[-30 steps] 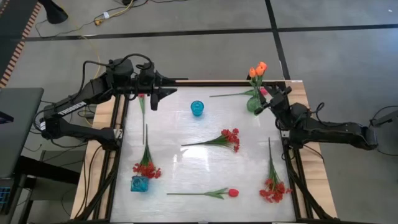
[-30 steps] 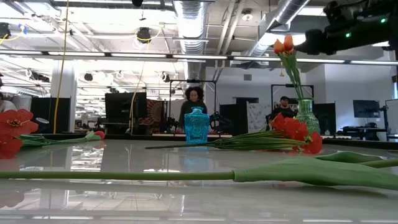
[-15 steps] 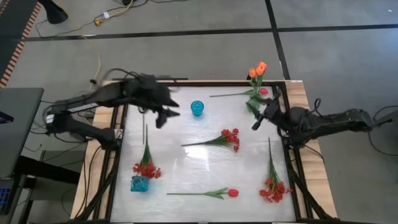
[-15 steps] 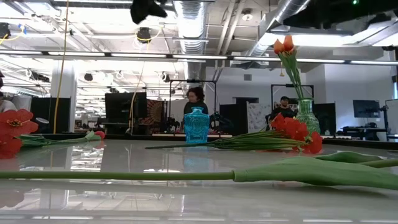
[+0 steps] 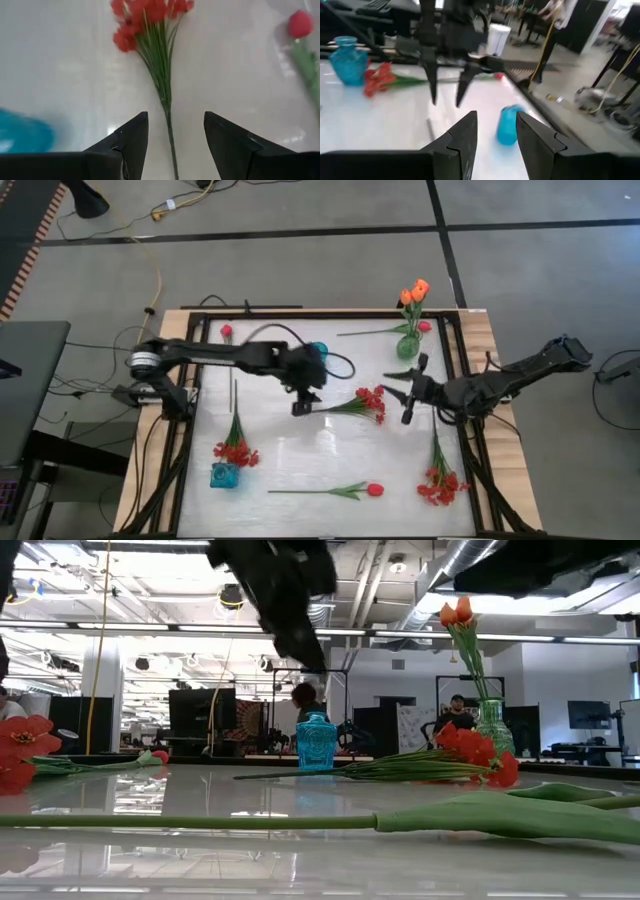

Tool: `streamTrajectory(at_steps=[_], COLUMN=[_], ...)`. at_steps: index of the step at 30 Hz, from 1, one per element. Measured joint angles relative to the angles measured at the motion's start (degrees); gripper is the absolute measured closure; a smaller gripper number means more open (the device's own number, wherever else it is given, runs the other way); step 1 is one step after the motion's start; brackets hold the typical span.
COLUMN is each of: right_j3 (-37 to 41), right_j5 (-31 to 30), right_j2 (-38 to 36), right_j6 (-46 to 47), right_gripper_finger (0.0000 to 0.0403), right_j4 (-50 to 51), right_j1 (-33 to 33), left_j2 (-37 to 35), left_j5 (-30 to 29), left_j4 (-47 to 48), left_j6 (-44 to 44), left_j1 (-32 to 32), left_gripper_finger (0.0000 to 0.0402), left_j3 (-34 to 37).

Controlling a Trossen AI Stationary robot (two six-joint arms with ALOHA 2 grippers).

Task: Sort flowers into vase by color
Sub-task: Put the middle red flowers into the bottom blue vase

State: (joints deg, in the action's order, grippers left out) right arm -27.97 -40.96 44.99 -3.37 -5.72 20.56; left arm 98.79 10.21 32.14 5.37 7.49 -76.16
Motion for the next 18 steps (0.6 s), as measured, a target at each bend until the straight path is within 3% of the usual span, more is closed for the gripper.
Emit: streamTrajectory(at_steps=[9,14,18], right_j3=[0.0,0.0,0.0], right_j5=[0.0,0.0,-0.01], right_j2=[3.66,4.22,4.18], right_j6=[11.1,14.25,14.5], right_gripper_finger=[0.0241,0.0241,0.0241], right_j4=[6.35,8.56,8.82], right_j1=[5.38,6.73,6.83], left_j2=[11.51,13.06,12.97], left_j5=[-3.36,-3.65,-8.94], left_j4=[-3.61,-4.35,-9.47], left_j6=[3.18,3.2,0.77], left_j1=[-2.05,-3.71,-4.81], left_gripper_finger=[0.0221,0.0221,0.0221], left_j3=[0.0,0.18,2.59])
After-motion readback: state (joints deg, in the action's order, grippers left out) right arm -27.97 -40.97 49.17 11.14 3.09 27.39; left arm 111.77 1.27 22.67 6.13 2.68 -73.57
